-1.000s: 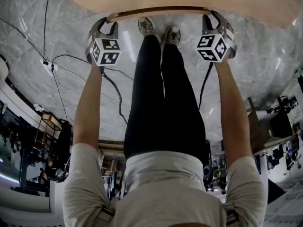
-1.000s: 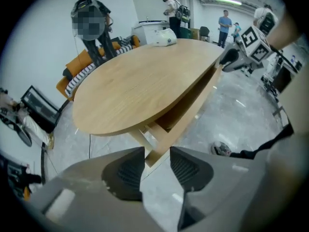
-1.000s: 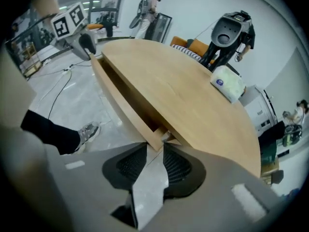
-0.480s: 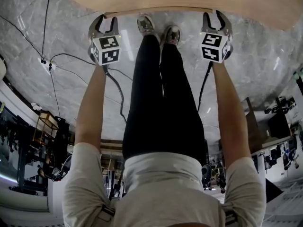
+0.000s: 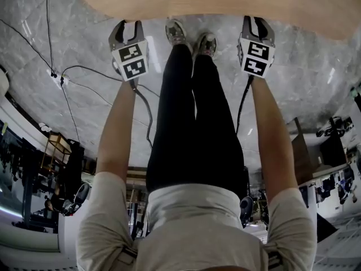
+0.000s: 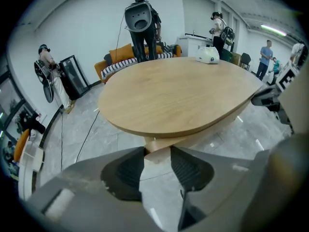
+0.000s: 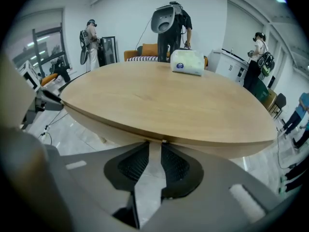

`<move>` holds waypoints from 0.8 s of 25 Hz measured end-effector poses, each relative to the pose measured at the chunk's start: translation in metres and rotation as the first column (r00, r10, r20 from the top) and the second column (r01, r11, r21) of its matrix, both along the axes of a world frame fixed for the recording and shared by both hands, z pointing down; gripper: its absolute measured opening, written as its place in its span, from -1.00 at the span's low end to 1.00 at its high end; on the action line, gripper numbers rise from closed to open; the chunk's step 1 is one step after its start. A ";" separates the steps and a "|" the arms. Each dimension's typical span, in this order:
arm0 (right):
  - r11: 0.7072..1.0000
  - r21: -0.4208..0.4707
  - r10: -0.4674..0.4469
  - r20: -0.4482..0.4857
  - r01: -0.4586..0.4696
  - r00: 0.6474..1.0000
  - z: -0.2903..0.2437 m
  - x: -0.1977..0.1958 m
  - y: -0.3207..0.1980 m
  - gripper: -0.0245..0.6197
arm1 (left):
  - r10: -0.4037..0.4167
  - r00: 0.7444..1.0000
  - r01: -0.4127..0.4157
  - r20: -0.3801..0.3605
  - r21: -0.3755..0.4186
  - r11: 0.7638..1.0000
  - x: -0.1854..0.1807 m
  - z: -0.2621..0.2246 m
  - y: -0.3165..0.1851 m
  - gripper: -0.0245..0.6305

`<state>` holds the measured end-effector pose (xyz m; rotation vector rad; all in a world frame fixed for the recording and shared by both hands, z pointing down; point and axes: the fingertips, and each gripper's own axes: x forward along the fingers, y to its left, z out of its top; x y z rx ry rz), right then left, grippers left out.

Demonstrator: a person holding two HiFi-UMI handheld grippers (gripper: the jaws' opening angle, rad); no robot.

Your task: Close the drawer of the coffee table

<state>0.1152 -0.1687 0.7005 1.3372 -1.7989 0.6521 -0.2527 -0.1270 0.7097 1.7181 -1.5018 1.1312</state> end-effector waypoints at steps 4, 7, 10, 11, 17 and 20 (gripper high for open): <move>0.999 -0.002 0.052 0.033 -0.052 0.998 0.002 0.001 0.001 -0.66 | -0.031 1.000 0.031 -0.001 0.003 1.000 -0.002 0.000 0.001 -0.37; 0.990 -0.013 0.139 0.069 -0.139 0.988 0.003 0.001 0.001 -0.66 | -0.090 0.996 0.090 -0.016 -0.004 0.996 -0.002 0.001 0.000 -0.37; 0.974 -0.020 0.225 0.131 -0.224 0.966 0.004 -0.001 -0.001 -0.69 | -0.141 0.989 0.141 -0.045 -0.002 0.990 -0.002 -0.001 -0.005 -0.36; 0.972 -0.018 0.234 0.142 -0.234 0.962 0.004 -0.002 -0.002 -0.72 | -0.145 0.988 0.146 -0.047 -0.001 0.989 -0.001 -0.001 -0.006 -0.37; 0.994 -0.027 0.111 0.114 -0.109 0.987 0.001 -0.024 0.007 -0.76 | -0.213 0.977 0.213 -0.019 0.002 0.977 -0.010 -0.004 0.004 -0.63; 0.999 -0.045 0.027 0.101 -0.023 0.994 -0.007 -0.044 0.023 -0.79 | -0.240 0.970 0.240 -0.033 -0.002 0.971 -0.002 -0.015 0.017 -0.86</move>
